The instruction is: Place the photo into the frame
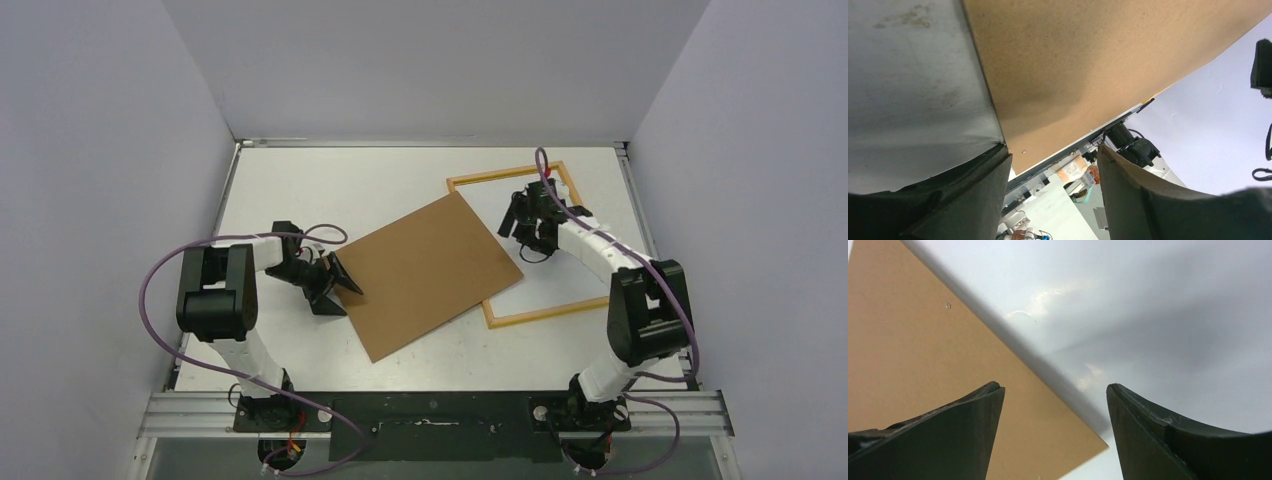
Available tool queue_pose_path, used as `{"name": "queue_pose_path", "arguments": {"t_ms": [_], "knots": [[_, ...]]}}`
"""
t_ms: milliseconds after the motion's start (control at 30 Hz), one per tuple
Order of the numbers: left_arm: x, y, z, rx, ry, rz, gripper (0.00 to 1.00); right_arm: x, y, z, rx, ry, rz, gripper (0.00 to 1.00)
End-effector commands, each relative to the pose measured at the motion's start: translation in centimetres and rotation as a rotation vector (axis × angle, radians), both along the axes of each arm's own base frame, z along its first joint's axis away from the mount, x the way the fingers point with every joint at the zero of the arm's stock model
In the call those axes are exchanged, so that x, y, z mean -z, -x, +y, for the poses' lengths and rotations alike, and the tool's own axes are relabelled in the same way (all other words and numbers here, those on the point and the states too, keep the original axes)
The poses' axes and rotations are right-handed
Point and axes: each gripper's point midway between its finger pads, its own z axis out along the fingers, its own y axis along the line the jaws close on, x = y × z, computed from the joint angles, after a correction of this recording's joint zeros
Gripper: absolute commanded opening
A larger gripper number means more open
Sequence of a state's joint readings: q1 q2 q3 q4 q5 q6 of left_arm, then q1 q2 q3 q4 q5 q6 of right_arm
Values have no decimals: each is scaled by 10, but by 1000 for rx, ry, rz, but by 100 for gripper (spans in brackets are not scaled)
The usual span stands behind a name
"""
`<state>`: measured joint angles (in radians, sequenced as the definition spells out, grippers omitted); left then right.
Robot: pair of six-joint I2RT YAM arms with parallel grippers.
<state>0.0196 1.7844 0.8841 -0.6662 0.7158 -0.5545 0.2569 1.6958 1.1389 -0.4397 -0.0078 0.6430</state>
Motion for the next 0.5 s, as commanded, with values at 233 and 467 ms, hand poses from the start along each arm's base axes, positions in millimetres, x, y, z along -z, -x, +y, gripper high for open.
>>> {"name": "queue_pose_path", "arguments": {"t_ms": [233,467], "knots": [[20,-30,39,81,-274,-209,82,-23,61,-24,201,-156,-178,74],[-41,-95,67,123,-445,-483,89,-16,79,-8,222,-309,-193,72]]}}
